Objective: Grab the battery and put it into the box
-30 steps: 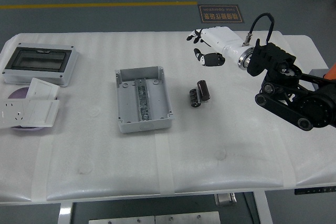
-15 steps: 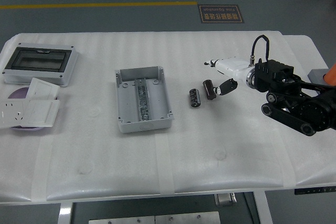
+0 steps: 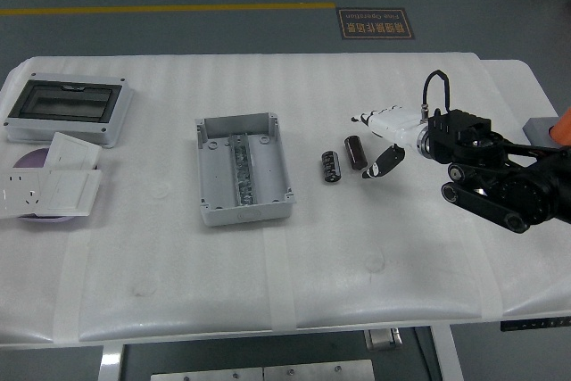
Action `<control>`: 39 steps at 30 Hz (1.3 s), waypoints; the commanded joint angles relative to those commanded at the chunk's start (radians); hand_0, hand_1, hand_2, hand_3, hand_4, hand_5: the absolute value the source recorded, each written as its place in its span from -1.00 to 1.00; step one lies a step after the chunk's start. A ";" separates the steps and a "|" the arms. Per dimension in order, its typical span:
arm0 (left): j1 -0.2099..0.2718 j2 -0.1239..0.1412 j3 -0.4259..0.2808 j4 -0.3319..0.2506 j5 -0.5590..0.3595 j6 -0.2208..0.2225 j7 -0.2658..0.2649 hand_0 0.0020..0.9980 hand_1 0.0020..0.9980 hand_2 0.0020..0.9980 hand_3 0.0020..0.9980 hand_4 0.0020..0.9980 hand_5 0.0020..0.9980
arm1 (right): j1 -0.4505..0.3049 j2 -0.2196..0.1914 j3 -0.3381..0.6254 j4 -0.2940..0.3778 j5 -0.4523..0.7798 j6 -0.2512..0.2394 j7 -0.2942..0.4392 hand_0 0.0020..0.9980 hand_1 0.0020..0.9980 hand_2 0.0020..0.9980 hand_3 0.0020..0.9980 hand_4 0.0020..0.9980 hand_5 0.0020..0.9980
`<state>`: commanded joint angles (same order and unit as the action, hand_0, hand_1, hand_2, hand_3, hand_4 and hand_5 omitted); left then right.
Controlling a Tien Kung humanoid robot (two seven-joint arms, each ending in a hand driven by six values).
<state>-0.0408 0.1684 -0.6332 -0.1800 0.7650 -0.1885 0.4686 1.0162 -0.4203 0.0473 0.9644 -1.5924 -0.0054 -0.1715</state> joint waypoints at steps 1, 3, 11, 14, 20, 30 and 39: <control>-0.001 0.000 -0.001 0.000 0.002 0.001 0.000 0.34 0.33 0.04 0.09 -0.17 -0.19 | 0.004 0.005 -0.012 -0.007 0.001 -0.008 0.004 1.00 0.91 1.00 1.00 0.87 -0.19; -0.002 0.000 -0.003 0.000 0.004 0.001 -0.001 0.34 0.33 0.04 0.09 -0.17 -0.19 | 0.011 0.014 -0.026 -0.018 0.005 -0.024 0.018 1.00 0.91 1.00 1.00 0.87 -0.19; -0.002 0.000 -0.008 0.000 0.011 0.002 0.000 0.34 0.33 0.04 0.08 -0.17 -0.19 | 0.023 0.038 -0.023 -0.054 0.008 -0.053 0.075 0.93 0.70 1.00 1.00 0.53 -0.38; -0.003 -0.001 -0.005 0.000 0.009 0.002 -0.001 0.34 0.33 0.04 0.08 -0.17 -0.19 | 0.023 0.046 -0.012 -0.068 0.000 -0.049 0.088 0.93 0.70 1.00 1.00 0.53 -0.38; -0.004 0.001 -0.003 0.000 0.010 0.001 -0.001 0.35 0.33 0.03 0.08 -0.17 -0.19 | 0.014 0.057 0.016 -0.094 -0.020 -0.018 0.103 0.82 0.57 0.85 1.00 0.17 -0.61; -0.007 0.001 0.013 0.000 -0.004 -0.002 -0.004 0.35 0.33 0.03 0.08 -0.17 -0.18 | -0.002 0.069 0.049 -0.112 -0.043 0.020 0.119 0.74 0.48 0.74 0.98 -0.08 -0.72; -0.006 0.002 0.011 0.000 -0.001 -0.006 -0.002 0.35 0.33 0.03 0.08 -0.17 -0.18 | 0.002 0.067 0.051 -0.105 -0.039 0.021 0.121 0.73 0.47 0.73 0.97 -0.13 -0.75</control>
<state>-0.0469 0.1699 -0.6222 -0.1800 0.7642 -0.1940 0.4665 1.0181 -0.3532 0.0986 0.8599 -1.6310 0.0156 -0.0502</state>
